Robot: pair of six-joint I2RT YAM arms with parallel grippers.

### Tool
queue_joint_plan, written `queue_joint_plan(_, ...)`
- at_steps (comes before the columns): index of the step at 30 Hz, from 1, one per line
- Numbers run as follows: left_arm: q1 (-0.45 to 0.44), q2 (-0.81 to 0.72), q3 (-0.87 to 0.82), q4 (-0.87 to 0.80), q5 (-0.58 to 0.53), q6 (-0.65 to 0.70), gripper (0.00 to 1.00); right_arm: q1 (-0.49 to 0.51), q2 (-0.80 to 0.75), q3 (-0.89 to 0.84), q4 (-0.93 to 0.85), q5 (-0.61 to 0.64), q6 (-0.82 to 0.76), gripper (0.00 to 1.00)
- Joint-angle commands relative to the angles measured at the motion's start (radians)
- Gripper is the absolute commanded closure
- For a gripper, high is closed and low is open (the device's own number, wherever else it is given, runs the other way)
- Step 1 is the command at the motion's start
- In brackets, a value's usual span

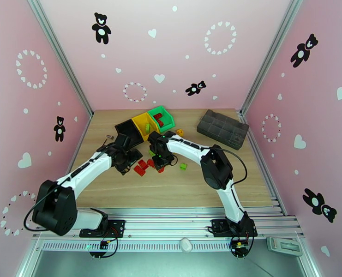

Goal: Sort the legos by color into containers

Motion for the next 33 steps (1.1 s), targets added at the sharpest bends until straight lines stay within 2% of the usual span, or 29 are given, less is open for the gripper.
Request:
queue_joint_plan(1,-0.026,0.050,0.066,0.084,0.072,-0.001,0.12,-0.058,-0.092,-0.035,0.005,-0.042,0.030,0.76)
queue_joint_plan(8,-0.049,0.212,0.212,0.235,0.229,-0.028,0.12,-0.216,-0.144,-0.040,0.072,-0.145,0.111,0.76)
queue_joint_plan(16,-0.034,0.409,0.448,0.320,0.322,-0.073,0.13,-0.377,-0.072,-0.002,0.335,-0.344,0.378,0.76)
queue_joint_plan(24,0.031,0.540,0.658,0.353,0.346,-0.128,0.13,-0.437,0.116,0.207,0.566,-0.406,0.657,0.76)
queue_joint_plan(27,0.057,0.557,0.709,0.330,0.340,-0.118,0.13,-0.443,0.206,0.333,0.594,-0.403,0.729,0.76)
queue_joint_plan(31,0.081,0.566,0.741,0.281,0.333,-0.087,0.13,-0.444,0.337,0.528,0.610,-0.393,0.808,0.73)
queue_joint_plan(33,0.087,0.561,0.734,0.267,0.333,-0.078,0.13,-0.445,0.404,0.616,0.642,-0.392,0.866,0.69)
